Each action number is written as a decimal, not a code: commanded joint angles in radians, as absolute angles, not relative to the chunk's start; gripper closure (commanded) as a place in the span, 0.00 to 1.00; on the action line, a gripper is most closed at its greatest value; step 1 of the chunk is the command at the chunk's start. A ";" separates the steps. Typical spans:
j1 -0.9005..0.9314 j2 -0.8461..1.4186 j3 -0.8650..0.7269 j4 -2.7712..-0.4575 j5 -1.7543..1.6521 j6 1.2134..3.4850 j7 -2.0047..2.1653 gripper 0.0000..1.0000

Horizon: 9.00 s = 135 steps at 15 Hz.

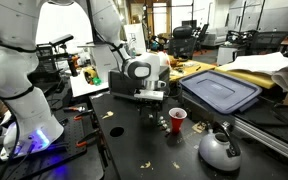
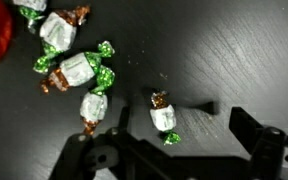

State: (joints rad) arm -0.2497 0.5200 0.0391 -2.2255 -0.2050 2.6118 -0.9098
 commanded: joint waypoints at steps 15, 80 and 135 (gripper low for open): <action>-0.265 0.567 0.033 -2.146 -0.202 2.612 -1.013 0.84; -0.237 0.356 -0.013 -2.182 -0.107 2.499 -0.780 0.94; -0.307 0.646 -0.040 -1.959 0.088 2.479 -0.288 0.00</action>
State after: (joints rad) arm -0.2860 0.6217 -0.0935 -1.9964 0.0392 2.5197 -0.2843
